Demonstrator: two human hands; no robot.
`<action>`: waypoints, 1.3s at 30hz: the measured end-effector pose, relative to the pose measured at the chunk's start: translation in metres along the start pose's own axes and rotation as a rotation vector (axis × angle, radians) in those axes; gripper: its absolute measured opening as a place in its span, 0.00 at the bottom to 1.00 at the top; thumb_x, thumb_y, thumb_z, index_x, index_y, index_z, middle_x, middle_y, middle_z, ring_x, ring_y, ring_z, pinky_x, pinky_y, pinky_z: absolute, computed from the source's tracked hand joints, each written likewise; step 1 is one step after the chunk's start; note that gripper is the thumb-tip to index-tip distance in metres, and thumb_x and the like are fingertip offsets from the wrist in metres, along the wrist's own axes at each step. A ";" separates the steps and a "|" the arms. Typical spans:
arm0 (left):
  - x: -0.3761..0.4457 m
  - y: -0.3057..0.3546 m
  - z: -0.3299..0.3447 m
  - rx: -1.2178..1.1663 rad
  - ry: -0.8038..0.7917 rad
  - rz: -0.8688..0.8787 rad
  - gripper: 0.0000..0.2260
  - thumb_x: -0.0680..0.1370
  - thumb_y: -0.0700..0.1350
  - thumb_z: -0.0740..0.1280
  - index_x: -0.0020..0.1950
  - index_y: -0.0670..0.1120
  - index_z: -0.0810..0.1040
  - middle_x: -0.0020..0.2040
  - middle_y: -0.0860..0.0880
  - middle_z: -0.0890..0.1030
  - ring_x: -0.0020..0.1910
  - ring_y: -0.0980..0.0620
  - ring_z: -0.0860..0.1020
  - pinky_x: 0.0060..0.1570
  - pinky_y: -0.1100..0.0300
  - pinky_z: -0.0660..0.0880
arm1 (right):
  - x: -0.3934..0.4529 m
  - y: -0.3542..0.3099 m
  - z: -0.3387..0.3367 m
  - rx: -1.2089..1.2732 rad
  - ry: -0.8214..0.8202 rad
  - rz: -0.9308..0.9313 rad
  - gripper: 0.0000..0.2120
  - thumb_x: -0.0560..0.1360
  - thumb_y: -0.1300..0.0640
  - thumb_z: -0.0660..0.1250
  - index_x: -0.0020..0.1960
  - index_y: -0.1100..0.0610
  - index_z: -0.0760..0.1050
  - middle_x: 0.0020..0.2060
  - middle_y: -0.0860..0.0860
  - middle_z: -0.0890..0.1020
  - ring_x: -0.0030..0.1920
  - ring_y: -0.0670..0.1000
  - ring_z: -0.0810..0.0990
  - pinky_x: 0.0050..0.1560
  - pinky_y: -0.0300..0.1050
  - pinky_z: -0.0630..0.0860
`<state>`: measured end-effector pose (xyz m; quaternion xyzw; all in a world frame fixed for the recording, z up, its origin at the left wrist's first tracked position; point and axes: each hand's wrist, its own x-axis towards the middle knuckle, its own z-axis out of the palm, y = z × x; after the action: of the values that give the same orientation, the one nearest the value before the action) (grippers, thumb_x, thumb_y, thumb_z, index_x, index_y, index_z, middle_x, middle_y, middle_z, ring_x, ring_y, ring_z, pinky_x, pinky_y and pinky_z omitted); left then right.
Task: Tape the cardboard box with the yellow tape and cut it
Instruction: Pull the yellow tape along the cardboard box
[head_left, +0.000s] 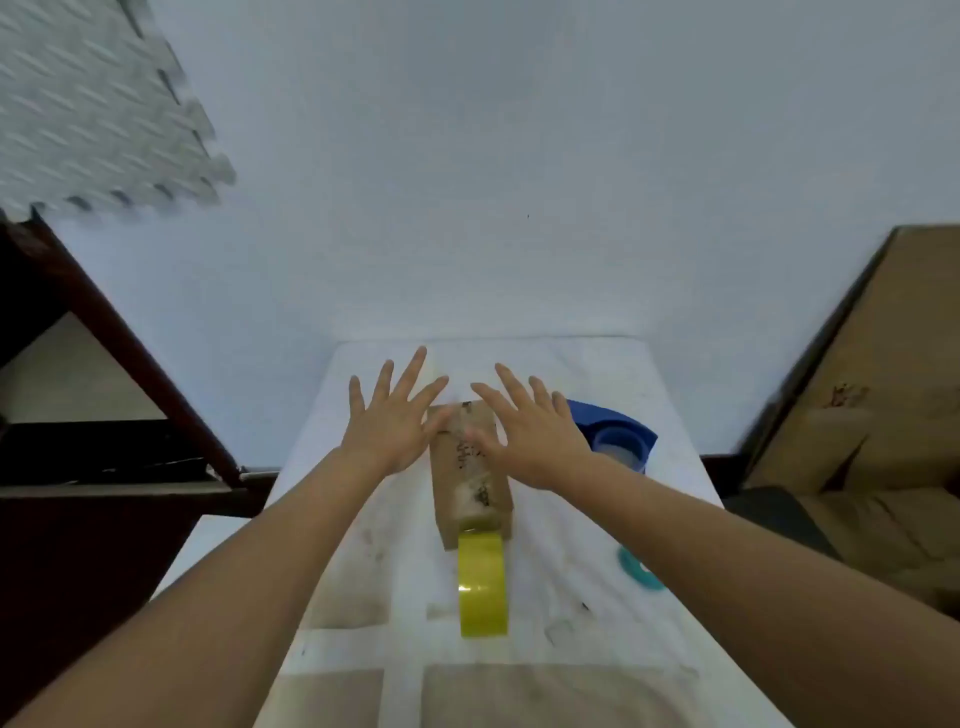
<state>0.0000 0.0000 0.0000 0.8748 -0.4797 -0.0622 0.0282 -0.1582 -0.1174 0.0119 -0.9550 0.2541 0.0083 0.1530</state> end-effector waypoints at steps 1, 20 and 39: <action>-0.002 0.003 0.005 -0.009 0.043 0.012 0.28 0.79 0.64 0.42 0.79 0.60 0.50 0.80 0.55 0.35 0.79 0.44 0.40 0.73 0.34 0.40 | -0.003 0.001 0.009 0.014 0.032 -0.013 0.32 0.77 0.33 0.47 0.78 0.42 0.46 0.79 0.46 0.42 0.78 0.60 0.45 0.76 0.63 0.45; -0.105 0.027 0.038 -0.303 0.122 0.277 0.21 0.82 0.37 0.55 0.74 0.52 0.70 0.75 0.49 0.69 0.73 0.47 0.68 0.71 0.53 0.65 | -0.134 0.003 0.078 0.651 0.237 0.124 0.15 0.79 0.48 0.60 0.58 0.56 0.76 0.57 0.54 0.80 0.53 0.52 0.79 0.55 0.46 0.75; -0.091 0.023 0.069 -0.265 0.061 0.365 0.36 0.73 0.31 0.58 0.77 0.57 0.62 0.76 0.64 0.60 0.78 0.57 0.55 0.68 0.51 0.68 | -0.129 -0.047 0.114 1.418 0.056 0.223 0.12 0.80 0.53 0.58 0.51 0.60 0.77 0.40 0.61 0.86 0.40 0.57 0.85 0.44 0.47 0.81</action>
<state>-0.0765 0.0648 -0.0585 0.7636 -0.6166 -0.0920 0.1683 -0.2411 0.0173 -0.0714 -0.5939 0.2983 -0.1676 0.7282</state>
